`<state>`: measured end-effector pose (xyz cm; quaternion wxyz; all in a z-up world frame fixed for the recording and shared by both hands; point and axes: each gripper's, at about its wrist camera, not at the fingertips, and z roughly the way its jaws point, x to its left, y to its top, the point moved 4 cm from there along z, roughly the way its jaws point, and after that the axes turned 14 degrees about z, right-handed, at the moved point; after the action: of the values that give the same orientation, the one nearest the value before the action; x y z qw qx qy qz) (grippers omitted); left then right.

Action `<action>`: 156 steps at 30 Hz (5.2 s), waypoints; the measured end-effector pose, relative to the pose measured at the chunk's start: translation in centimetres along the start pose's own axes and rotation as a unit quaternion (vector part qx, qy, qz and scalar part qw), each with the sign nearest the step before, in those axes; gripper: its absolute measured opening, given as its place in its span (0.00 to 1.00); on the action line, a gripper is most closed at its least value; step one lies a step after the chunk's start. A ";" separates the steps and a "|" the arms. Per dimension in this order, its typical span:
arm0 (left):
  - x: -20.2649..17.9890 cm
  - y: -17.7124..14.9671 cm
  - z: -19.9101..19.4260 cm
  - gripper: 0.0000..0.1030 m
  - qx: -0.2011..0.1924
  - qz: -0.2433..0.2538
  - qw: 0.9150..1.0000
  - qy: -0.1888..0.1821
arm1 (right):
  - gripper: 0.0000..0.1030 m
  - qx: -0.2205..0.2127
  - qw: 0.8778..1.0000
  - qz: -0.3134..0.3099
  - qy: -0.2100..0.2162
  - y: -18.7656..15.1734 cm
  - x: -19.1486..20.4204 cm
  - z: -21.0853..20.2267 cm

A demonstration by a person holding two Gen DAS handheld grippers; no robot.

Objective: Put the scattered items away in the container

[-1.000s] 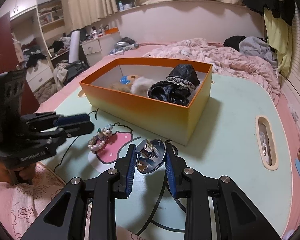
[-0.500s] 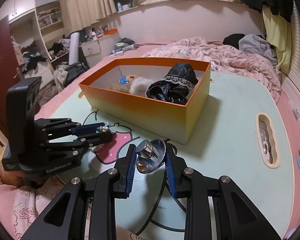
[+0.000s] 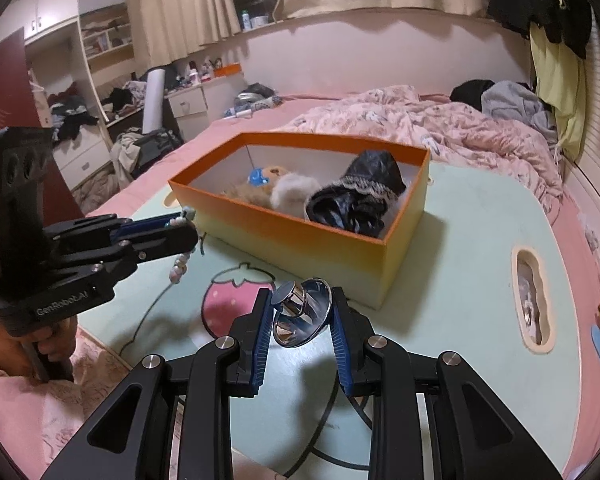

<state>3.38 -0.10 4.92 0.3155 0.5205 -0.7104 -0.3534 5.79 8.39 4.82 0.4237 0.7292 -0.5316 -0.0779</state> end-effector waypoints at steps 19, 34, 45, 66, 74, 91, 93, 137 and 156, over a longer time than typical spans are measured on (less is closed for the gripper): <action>5.6 7.6 3.9 0.17 -0.022 -0.023 0.999 0.022 | 0.26 -0.023 0.999 0.027 0.010 10.4 0.6 3.1; 7.1 4.8 3.1 0.65 -0.011 -0.066 0.997 0.037 | 0.47 -0.030 0.997 0.068 0.006 10.8 -0.8 4.2; 2.8 -1.4 1.4 0.78 0.053 -0.104 0.993 0.019 | 0.64 -0.027 0.998 0.005 -0.054 2.5 1.6 0.2; 1.9 -5.4 3.0 0.78 0.119 -0.110 0.986 0.029 | 0.75 0.009 0.997 -0.069 -0.022 -1.9 3.0 -2.1; 1.7 -5.3 2.9 0.77 0.118 -0.104 0.987 0.028 | 0.75 0.058 0.993 -0.103 0.031 -3.6 5.3 -3.1; 1.2 -5.1 3.6 0.77 0.127 -0.089 0.988 0.021 | 0.75 0.157 0.972 -0.079 0.154 -5.6 7.8 -4.2; 1.4 -5.2 3.6 0.78 0.126 -0.093 0.987 0.020 | 0.75 0.172 0.970 -0.058 0.160 -5.6 7.3 -3.7; 6.0 -3.4 5.2 0.78 0.110 -0.118 0.985 0.061 | 0.74 -0.005 0.988 -0.019 -0.155 4.1 -2.7 6.0; 3.3 -5.9 4.6 1.00 0.143 -0.071 0.980 0.120 | 1.00 0.043 0.973 0.072 -0.213 -0.9 -4.1 4.5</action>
<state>1.77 -3.70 -2.25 0.2952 0.6481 -0.6717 -0.2043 2.12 9.48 -0.03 0.2734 0.6732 -0.6637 -0.1778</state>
